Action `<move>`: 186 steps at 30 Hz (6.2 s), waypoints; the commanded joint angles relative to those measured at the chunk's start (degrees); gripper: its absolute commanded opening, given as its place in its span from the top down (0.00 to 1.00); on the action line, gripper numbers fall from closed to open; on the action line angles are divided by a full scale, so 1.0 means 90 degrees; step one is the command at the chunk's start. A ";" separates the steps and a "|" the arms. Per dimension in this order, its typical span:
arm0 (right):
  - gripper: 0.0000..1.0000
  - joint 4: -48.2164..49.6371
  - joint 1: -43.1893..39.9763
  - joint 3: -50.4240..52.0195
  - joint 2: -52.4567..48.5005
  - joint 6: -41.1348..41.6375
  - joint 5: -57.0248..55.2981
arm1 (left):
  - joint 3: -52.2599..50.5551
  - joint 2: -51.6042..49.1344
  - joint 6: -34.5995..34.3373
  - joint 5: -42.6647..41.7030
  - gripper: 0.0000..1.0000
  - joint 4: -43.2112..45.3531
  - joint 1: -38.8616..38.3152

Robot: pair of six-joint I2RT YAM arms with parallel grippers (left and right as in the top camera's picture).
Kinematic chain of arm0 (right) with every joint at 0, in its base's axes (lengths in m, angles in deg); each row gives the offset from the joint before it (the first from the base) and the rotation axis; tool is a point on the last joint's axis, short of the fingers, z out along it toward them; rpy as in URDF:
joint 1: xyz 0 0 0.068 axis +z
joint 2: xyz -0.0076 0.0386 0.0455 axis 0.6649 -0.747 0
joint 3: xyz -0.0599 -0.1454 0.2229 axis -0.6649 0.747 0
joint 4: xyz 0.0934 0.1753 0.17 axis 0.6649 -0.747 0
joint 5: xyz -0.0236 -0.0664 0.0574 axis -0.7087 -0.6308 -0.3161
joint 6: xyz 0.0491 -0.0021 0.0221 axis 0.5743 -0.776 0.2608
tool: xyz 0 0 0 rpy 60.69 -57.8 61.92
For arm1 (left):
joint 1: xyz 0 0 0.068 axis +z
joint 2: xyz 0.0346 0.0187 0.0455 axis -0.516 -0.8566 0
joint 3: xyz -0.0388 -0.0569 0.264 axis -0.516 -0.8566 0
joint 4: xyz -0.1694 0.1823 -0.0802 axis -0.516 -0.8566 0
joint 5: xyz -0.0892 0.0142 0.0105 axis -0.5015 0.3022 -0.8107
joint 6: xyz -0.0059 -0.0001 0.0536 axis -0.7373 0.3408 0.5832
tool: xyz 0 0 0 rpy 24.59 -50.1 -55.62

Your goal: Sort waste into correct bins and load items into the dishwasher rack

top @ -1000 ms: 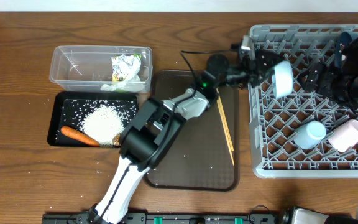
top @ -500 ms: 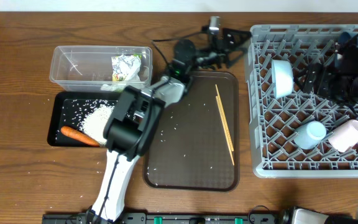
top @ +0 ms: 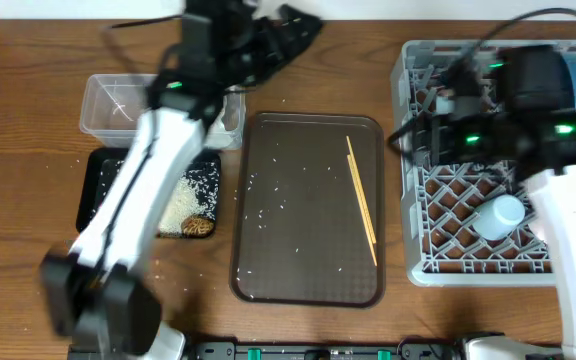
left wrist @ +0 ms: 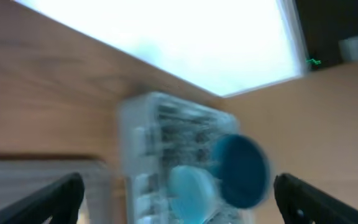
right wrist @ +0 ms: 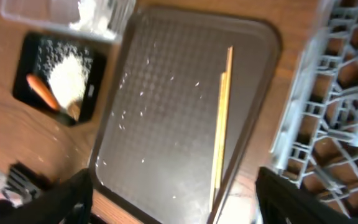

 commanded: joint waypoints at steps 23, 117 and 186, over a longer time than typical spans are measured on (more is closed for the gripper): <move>0.82 0.0345 0.1542 0.0165 -0.3803 0.0852 -0.1333 | -0.0010 0.1481 0.3147 0.3395 0.02 -0.5583 0.1144; 0.99 0.0289 -0.0794 -0.0916 -0.0967 0.0102 -0.2628 | -0.0010 0.1481 0.3147 0.3395 0.02 -0.5586 0.1144; 0.55 0.0831 0.1603 0.0580 -0.3961 0.2166 -0.2839 | -0.0010 0.1481 0.3147 0.3395 0.02 -0.5586 0.1144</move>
